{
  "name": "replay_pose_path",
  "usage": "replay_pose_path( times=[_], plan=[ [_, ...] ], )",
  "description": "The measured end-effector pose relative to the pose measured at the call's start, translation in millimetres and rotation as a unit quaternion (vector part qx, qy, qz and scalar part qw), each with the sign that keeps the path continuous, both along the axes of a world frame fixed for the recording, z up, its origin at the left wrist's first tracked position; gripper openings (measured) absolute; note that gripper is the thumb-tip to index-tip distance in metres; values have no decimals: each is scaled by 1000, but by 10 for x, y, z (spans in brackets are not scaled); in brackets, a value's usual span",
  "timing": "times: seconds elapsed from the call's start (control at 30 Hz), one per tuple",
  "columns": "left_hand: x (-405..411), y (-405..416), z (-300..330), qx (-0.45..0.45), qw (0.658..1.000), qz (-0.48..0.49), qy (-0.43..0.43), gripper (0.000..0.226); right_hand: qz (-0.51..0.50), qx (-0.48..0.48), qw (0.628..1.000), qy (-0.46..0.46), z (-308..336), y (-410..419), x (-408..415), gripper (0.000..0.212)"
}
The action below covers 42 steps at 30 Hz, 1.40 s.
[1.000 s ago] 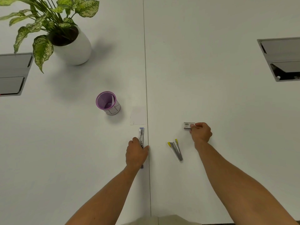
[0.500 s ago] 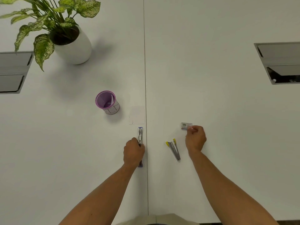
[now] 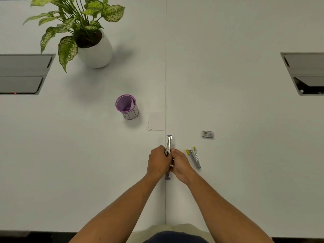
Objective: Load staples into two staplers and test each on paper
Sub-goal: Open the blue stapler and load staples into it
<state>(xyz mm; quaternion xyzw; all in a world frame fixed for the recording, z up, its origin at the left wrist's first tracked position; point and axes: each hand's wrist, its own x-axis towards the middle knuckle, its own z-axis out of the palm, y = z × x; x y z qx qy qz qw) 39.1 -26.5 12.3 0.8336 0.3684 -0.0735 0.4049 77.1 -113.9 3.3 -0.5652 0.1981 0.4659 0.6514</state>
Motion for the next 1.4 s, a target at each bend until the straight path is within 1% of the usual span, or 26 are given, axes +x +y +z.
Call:
replay_pose_path(
  times=[0.1,0.2,0.27,0.33,0.47,0.53,0.63,0.77,0.87,0.97,1.17,1.4],
  plan=[
    [-48,62,32,-39,997,-56,-26,7,-20,-1,1000,12,29,10,-6,22],
    [-85,240,92,-120,983,-134,-36,33,-34,-2,999,14,38,-32,14,20],
    [-126,419,81,-139,977,-157,-38,46,-39,0,999,8,35,-69,34,19],
    [-183,585,14,-121,982,-140,-29,51,-47,2,999,8,35,-100,45,19],
    [-307,747,-172,3,998,-62,20,49,-52,-1,999,11,36,-140,27,19],
    [-360,729,-251,16,998,-52,39,51,-53,-3,999,11,34,-153,17,19],
    [-410,631,-333,26,996,-71,46,52,-54,-9,998,14,31,-166,8,19],
    [-432,506,-407,58,986,-150,45,50,-51,-15,998,17,32,-180,2,19],
    [-431,500,-444,81,980,-179,39,41,-44,-19,999,17,33,-179,-4,19],
    [-429,541,-466,104,975,-194,44,26,-42,-17,999,18,32,-178,-1,20],
    [-437,560,-491,100,975,-197,32,17,-36,-16,999,15,40,-177,4,19],
    [-459,540,-473,56,989,-134,14,22,-29,-22,999,7,42,-185,-22,21]
  ],
)
